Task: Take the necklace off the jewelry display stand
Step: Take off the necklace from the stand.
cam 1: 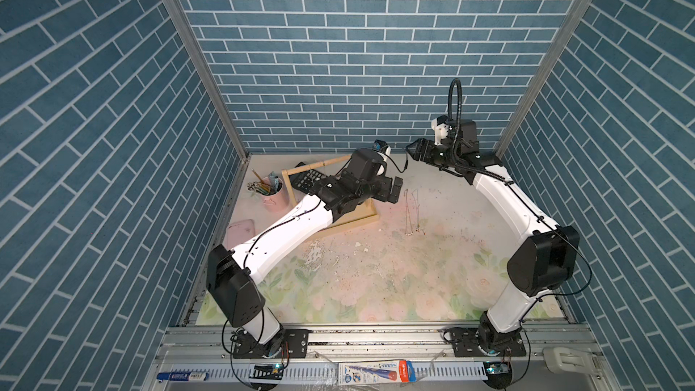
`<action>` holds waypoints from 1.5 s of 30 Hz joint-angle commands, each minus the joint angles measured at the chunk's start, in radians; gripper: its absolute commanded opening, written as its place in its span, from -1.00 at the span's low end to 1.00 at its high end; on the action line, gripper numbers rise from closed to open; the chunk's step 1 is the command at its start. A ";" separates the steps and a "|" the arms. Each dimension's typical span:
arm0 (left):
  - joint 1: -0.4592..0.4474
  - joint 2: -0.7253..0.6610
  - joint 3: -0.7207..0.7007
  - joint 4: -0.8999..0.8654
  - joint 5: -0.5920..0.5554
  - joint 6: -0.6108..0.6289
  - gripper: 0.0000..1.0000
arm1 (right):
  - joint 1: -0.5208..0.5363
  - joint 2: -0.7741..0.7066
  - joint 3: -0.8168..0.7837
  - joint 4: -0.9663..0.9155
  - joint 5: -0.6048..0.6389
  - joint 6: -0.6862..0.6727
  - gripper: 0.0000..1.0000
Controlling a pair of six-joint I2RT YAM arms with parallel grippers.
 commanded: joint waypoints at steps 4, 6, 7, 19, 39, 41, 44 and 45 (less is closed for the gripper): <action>0.200 -0.103 -0.110 -0.072 0.112 -0.076 0.99 | 0.096 0.054 0.119 -0.096 0.069 -0.063 0.52; 0.256 -0.146 -0.151 -0.067 0.135 -0.105 0.99 | 0.120 0.065 0.141 -0.103 0.077 -0.067 0.52; 0.280 -0.162 -0.162 -0.067 0.151 -0.114 0.99 | 0.129 0.068 0.146 -0.105 0.080 -0.067 0.52; 0.489 -0.267 -0.283 -0.077 0.364 -0.166 0.99 | 0.238 0.154 0.241 -0.141 0.132 -0.069 0.46; 0.753 -0.379 -0.529 0.112 0.671 -0.369 0.99 | 0.348 0.316 0.390 -0.133 0.162 -0.074 0.24; 0.755 -0.371 -0.539 0.149 0.696 -0.400 0.99 | 0.361 0.321 0.392 -0.112 0.161 -0.070 0.22; 0.756 -0.356 -0.542 0.180 0.725 -0.442 0.99 | 0.382 0.331 0.419 -0.109 0.172 -0.073 0.21; 0.756 -0.355 -0.545 0.188 0.735 -0.443 0.99 | 0.388 0.336 0.428 -0.110 0.182 -0.073 0.20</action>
